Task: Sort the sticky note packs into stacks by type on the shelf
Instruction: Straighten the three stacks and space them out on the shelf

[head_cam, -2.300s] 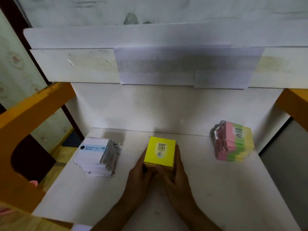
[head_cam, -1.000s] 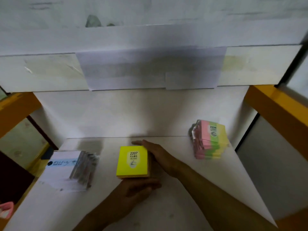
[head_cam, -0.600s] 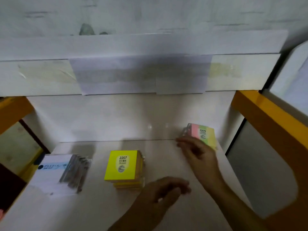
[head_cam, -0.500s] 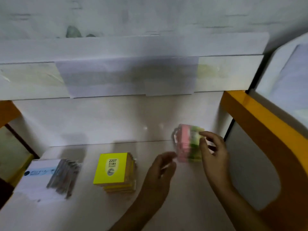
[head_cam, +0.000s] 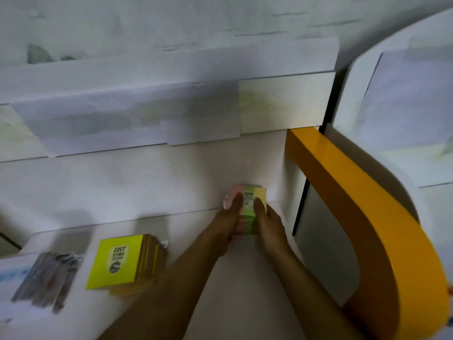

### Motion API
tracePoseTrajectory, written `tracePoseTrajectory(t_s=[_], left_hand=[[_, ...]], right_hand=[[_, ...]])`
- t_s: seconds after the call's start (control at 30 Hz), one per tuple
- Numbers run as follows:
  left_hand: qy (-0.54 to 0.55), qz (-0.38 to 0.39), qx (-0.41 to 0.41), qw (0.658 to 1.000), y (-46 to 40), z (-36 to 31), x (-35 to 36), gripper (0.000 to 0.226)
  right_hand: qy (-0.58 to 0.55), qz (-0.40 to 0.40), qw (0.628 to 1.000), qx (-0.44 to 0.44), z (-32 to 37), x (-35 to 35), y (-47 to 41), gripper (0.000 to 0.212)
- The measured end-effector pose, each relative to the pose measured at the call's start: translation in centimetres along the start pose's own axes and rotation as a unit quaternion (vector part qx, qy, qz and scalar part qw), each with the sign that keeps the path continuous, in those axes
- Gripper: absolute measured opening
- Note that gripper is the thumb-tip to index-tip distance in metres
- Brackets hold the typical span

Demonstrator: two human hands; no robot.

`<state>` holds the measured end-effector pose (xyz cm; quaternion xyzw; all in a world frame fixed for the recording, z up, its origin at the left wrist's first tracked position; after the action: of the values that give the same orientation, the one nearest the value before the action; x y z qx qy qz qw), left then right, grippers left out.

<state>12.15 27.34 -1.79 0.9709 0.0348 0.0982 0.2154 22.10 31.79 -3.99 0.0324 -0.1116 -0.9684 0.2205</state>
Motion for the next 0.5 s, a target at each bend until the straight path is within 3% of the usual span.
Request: tracePoseTrajectory(t_s=[0.1,0.23,0.37,0.5], left_hand=[[-0.031,0.011,0.027,0.999,-0.1,0.4,0.1,0.051],[-0.070,0.032,0.086,0.993,1.1,0.5,0.3,0.058],[-0.122,0.052,0.167,0.977,3.5,0.7,0.6,0.046],[-0.163,0.060,0.194,0.965,5.0,1.5,0.0,0.051]], right_hand=[[-0.019,0.012,1.000,-0.005,-0.4,-0.1,0.2,0.072],[-0.042,0.032,0.997,-0.052,-0.3,0.2,1.6,0.041],[-0.098,0.013,0.990,-0.101,-1.5,0.2,3.4,0.037],[-0.136,0.035,0.983,-0.119,-1.4,0.3,4.6,0.055]])
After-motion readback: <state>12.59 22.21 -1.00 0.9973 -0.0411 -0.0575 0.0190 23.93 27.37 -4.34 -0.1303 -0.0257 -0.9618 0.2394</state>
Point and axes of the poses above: each hand's wrist, its own y-axis away from the middle knuckle, its own x-axis out of the palm, z = x × y, the point moved 10 cm from there along -y, towards the middle knuckle, and after that the axes turned 14 degrees about z, right-handed, at the moved point
